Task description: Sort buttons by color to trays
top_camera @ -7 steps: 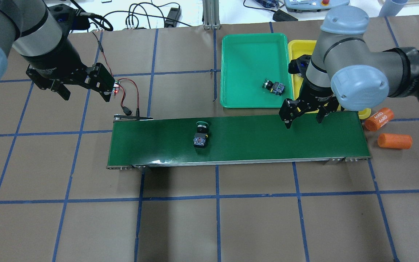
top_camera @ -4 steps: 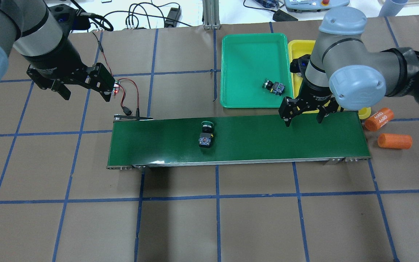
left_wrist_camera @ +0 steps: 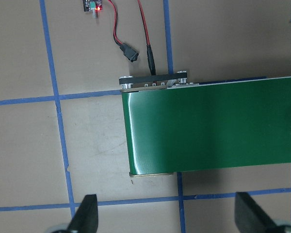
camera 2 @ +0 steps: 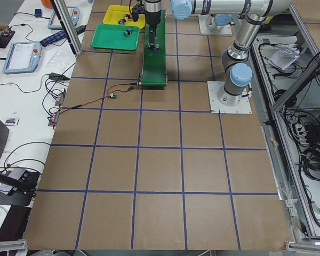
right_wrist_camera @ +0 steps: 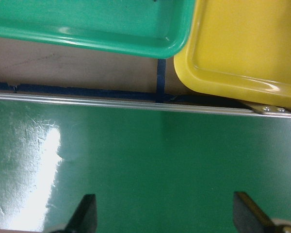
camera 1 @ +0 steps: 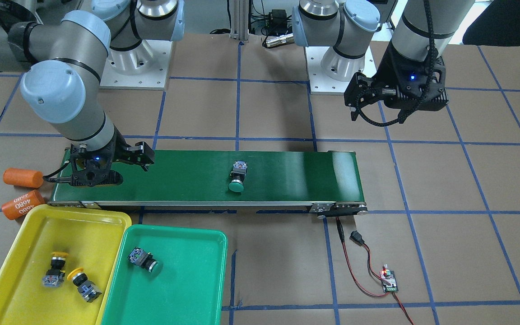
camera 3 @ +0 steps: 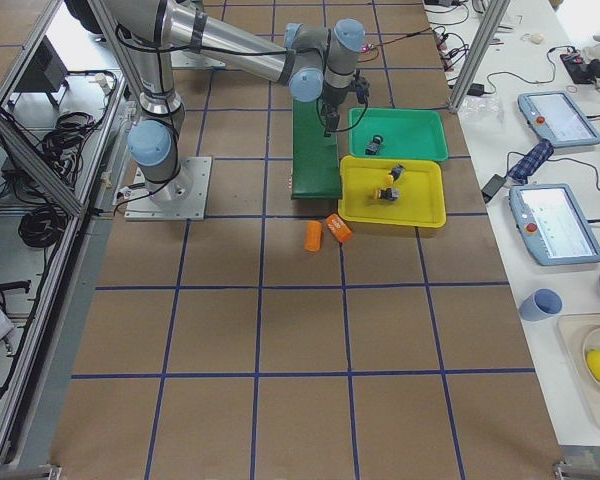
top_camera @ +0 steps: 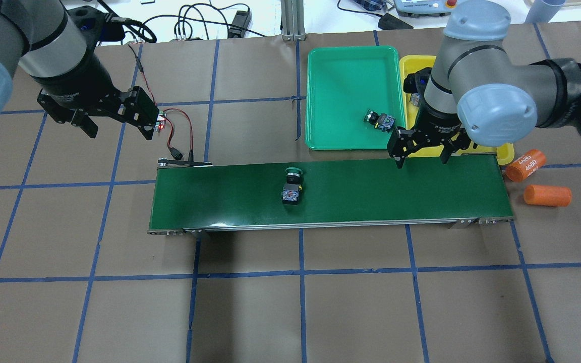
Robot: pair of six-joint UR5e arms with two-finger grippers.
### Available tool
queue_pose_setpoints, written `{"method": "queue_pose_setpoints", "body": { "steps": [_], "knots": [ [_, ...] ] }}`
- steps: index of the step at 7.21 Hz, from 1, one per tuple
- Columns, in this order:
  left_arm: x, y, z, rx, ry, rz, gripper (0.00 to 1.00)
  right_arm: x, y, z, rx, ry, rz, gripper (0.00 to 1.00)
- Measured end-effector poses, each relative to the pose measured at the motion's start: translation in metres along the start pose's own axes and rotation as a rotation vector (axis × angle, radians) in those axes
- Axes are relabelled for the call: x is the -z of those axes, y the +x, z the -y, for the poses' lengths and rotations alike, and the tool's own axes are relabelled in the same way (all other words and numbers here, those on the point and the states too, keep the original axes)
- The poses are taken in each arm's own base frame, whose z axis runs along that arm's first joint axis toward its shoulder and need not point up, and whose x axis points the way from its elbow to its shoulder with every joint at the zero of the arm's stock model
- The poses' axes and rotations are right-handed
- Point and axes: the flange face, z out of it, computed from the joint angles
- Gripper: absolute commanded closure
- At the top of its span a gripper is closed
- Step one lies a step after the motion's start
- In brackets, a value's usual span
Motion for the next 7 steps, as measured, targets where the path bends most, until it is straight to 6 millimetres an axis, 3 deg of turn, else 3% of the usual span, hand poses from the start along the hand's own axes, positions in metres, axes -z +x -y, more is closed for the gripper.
{"method": "queue_pose_setpoints", "body": {
  "steps": [7],
  "knots": [
    [-0.0030,-0.0014,0.0023,-0.001,-0.004,0.003,0.00,-0.0072,-0.0060,-0.0010,0.006,0.001,0.006,0.00]
  ]
}}
